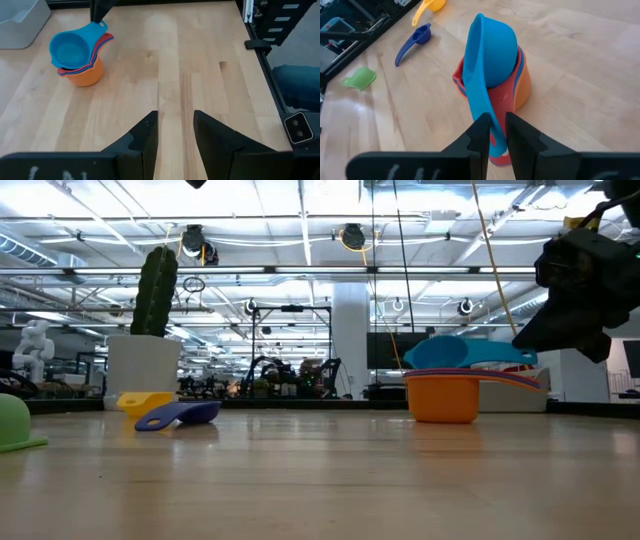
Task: Nest measuring cups in basket
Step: Stack the light blue measuring cup on top of the red measuring cup, then stack the yellow measuring cup on top of the light blue measuring cup
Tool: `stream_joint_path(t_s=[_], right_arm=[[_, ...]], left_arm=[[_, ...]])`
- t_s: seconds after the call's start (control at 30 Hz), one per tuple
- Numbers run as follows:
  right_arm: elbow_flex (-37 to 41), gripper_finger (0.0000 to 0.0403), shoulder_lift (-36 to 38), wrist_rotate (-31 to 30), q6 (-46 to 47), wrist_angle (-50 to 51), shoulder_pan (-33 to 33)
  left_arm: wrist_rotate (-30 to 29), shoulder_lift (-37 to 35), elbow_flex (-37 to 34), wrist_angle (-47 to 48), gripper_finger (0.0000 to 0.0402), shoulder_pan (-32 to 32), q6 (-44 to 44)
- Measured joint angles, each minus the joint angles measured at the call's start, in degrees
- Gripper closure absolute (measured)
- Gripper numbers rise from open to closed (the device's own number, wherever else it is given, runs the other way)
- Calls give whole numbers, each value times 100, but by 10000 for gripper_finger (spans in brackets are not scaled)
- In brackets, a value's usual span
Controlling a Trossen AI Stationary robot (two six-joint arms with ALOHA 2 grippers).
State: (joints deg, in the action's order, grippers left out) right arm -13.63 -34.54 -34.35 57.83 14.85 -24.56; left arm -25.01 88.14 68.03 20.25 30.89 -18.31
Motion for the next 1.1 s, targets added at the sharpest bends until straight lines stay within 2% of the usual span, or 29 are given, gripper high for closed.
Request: stream_joint_path(t_s=[0.3, 0.67, 1.1], right_arm=[[-2, 353, 186, 138, -5, 20, 246], [-2, 353, 221, 140, -548, 0, 853], [-2, 363, 495, -7, -1711, -694, 1141]], left_arm=[[0, 0, 2, -107, 275, 0, -11], [-1, -1, 2, -109, 275, 0, -48], [1, -2, 2, -109, 275, 0, -22]])
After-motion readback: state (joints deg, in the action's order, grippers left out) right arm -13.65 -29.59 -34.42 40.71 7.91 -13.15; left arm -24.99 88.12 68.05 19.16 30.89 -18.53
